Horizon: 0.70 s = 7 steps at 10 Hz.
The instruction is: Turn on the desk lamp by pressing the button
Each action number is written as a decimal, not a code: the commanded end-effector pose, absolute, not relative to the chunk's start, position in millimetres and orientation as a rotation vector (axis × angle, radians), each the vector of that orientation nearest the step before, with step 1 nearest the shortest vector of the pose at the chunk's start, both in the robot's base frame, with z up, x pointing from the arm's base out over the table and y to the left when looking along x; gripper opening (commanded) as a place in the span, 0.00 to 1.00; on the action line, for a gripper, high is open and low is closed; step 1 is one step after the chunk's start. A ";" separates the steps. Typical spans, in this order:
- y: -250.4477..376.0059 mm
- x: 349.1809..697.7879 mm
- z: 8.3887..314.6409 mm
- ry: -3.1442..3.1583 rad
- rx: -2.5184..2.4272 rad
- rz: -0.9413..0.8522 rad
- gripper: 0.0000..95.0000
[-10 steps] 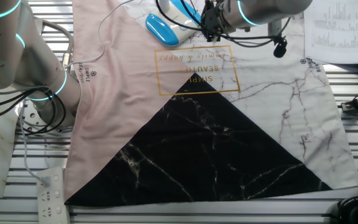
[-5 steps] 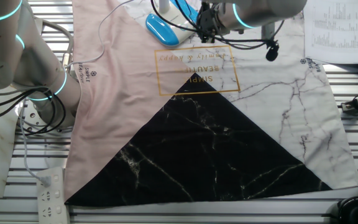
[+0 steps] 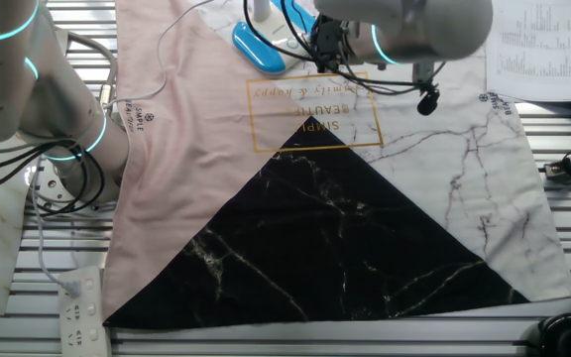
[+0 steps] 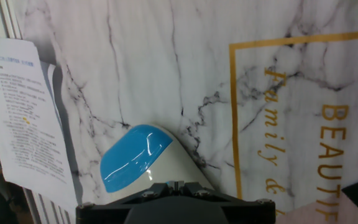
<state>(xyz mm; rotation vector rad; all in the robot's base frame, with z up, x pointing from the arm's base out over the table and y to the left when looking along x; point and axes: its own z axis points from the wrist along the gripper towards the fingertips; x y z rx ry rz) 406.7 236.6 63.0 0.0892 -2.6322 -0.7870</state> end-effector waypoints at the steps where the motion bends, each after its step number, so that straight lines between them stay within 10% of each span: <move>1: 236.4 405.1 63.5 -2.621 0.076 -0.794 0.00; 7: 239.8 399.9 72.5 -2.583 0.038 -0.833 0.00</move>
